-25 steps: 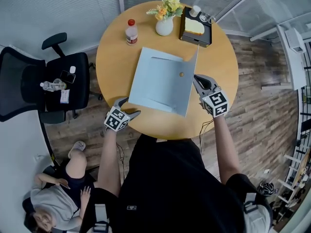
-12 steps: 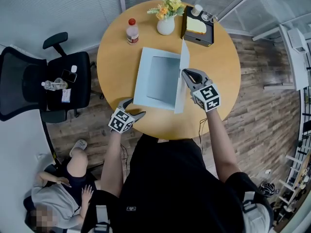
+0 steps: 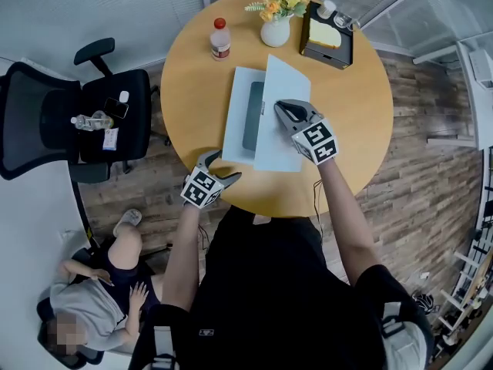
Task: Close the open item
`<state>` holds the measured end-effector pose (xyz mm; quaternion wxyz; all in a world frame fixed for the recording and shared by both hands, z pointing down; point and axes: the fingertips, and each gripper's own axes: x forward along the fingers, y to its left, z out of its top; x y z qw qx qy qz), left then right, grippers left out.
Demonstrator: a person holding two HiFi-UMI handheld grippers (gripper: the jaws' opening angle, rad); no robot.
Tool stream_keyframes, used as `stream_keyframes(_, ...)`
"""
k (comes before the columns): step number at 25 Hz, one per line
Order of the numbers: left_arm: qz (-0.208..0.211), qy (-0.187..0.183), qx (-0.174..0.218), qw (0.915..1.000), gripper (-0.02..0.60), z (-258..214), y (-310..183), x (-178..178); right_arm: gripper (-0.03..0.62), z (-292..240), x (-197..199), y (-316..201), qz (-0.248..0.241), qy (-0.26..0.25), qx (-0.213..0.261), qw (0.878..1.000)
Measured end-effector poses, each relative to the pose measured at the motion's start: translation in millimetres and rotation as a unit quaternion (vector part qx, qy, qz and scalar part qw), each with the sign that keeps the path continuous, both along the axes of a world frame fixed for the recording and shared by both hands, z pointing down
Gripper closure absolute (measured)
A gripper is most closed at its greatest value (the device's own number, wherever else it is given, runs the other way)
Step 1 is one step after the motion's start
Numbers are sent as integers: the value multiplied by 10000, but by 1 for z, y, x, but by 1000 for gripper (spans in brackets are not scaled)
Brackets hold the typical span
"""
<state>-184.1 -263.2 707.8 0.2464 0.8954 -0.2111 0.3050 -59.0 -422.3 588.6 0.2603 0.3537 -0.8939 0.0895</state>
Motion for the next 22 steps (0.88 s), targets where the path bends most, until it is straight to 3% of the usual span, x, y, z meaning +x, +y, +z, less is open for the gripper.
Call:
stream_keyframes(8,-58,14,21,10000,196,-4,2,0,586,39,-35,-4,-322,35,-265,9991)
stream_keyframes(13,-327,284,31,9991,196,-12,-2,1,586,64,-50,-8,-432,159,-476,9978)
stream_keyframes(22,-369,347,-10,9987,196,-13,0,1,586,95,-71,0,-897,893,-567,9903)
